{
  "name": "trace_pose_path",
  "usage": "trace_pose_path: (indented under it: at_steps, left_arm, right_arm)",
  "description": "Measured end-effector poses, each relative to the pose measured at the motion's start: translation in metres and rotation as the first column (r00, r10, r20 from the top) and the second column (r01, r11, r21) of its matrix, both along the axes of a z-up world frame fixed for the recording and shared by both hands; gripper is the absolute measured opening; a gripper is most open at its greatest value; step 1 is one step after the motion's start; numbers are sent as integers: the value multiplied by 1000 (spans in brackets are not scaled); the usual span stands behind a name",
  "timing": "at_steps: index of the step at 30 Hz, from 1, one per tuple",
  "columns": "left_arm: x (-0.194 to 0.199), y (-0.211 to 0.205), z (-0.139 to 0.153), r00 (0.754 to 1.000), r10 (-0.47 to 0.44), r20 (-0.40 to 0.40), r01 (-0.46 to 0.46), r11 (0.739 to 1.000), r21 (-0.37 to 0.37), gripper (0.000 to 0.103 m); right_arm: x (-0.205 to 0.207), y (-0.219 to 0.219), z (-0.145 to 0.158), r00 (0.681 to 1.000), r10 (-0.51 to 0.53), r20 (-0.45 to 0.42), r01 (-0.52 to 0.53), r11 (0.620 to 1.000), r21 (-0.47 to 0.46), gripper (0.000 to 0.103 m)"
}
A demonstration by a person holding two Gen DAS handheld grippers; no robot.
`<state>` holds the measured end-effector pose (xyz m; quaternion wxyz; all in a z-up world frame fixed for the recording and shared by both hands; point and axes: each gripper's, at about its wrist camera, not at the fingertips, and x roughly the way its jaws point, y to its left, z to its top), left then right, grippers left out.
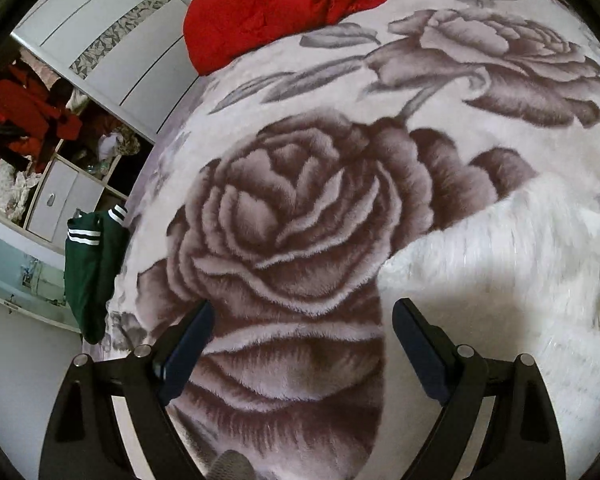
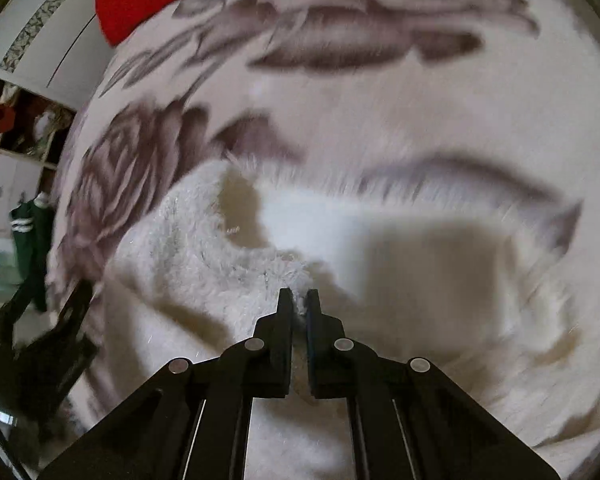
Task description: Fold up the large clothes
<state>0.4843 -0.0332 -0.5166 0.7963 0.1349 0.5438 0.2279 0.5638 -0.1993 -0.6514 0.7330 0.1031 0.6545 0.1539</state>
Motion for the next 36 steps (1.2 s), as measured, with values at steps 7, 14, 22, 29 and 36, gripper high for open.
trace_pose_path:
  at_steps: [7,14,22,29,36]
  left_arm:
    - [-5,-20,4,999,-32,11,31,999,10,91]
    - [-9,-38,-5,999,-31,15,30,999,40,91]
    - [-13,-56,-15,997,-72,10,71,995,63,91]
    - [-20,-47,-11,998,-56,29,55,998,39,91]
    - [-33,-39,9,997,-49,57,49,999,-4,91]
  right_arm:
    - [13,-55,2,983,-75,-169,93,990,101,37]
    - [-2,-127,7,949,-243,-204,233,970,-72,52]
    - [-21,-75,-54,965,-174,-196,98,933,-346,28]
    - [-19,-63,3,988,-149,48,156,924,-349,16]
    - [-1,-58,-2,981,-105,-161,76,981,-176,26]
